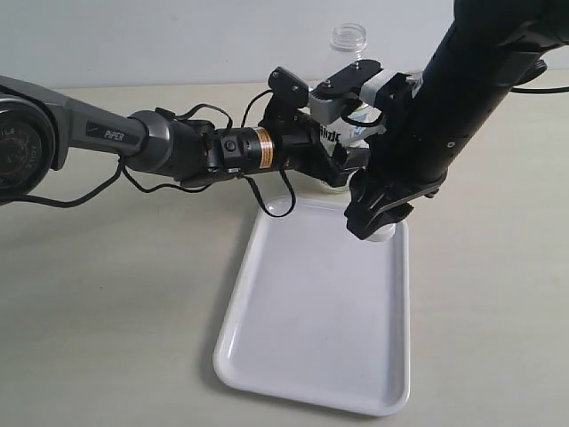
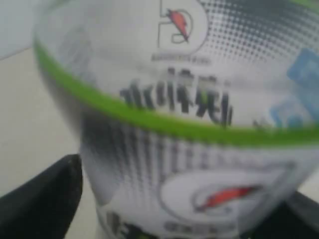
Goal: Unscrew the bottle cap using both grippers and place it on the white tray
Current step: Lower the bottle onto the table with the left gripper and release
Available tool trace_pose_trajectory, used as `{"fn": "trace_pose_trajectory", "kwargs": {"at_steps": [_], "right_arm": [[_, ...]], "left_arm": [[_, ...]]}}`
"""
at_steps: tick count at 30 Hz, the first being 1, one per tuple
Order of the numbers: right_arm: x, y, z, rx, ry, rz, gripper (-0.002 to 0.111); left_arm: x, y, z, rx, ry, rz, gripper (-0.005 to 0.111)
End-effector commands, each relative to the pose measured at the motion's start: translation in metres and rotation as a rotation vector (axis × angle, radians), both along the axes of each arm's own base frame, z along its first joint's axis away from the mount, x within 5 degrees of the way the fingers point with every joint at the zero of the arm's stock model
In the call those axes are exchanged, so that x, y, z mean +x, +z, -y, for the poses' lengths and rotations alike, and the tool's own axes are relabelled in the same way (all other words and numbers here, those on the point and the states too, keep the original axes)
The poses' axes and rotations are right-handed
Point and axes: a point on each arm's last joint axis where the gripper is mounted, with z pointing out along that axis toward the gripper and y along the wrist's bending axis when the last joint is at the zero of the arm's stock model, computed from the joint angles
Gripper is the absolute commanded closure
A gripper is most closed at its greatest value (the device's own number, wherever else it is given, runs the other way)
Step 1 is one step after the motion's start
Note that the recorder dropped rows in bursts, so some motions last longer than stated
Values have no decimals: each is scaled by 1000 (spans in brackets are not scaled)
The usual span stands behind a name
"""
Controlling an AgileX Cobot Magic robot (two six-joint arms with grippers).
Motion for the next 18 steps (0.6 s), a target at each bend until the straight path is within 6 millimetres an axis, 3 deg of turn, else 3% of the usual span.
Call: {"fn": "trace_pose_trajectory", "kwargs": {"at_steps": [1,8,13,18], "right_arm": [[-2,2,0,-1,3,7,108],[-2,2,0,-1,3,7,108],[-2,2,0,-1,3,7,108],[-2,2,0,-1,3,7,108]], "left_arm": [[1,8,1,6,-9,28,26],[1,27,-7,37,-75,1,26],[10,31,-29,55,-88,-45,26],[17,46,-60,-67,-183,-114,26]]}}
